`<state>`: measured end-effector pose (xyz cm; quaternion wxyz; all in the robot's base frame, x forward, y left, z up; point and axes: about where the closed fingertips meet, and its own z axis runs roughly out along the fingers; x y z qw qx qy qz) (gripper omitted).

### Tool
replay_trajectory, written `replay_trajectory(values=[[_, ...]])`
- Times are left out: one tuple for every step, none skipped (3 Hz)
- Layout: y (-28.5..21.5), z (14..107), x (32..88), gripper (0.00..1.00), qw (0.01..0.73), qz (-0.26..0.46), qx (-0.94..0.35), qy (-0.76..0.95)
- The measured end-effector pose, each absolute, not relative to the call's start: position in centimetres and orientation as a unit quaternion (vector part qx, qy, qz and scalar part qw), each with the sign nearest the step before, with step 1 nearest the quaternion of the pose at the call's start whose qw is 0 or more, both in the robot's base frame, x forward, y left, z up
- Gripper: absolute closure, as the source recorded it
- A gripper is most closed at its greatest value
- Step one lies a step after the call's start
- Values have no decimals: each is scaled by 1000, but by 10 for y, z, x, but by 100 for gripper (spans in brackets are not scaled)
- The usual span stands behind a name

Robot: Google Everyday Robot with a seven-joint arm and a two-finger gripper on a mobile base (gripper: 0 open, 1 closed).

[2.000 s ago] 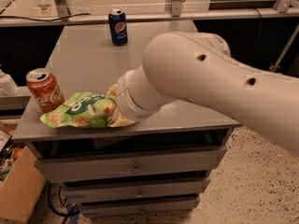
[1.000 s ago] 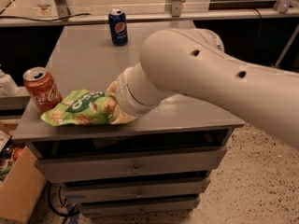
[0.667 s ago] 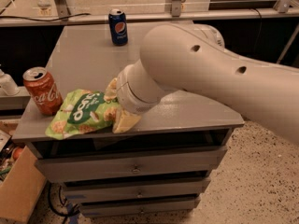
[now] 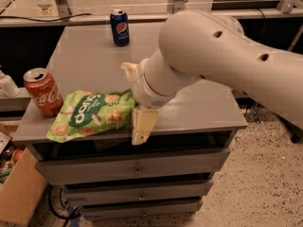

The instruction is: Move green rice chip bag near coke can

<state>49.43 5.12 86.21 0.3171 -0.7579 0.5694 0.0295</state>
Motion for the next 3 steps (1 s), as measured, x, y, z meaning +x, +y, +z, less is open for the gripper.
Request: replay_trajectory(values=[[-9, 870, 519, 0, 306, 44, -728, 612], [-78, 894, 550, 0, 307, 45, -690, 654], [-86, 920, 560, 0, 326, 32, -684, 652]])
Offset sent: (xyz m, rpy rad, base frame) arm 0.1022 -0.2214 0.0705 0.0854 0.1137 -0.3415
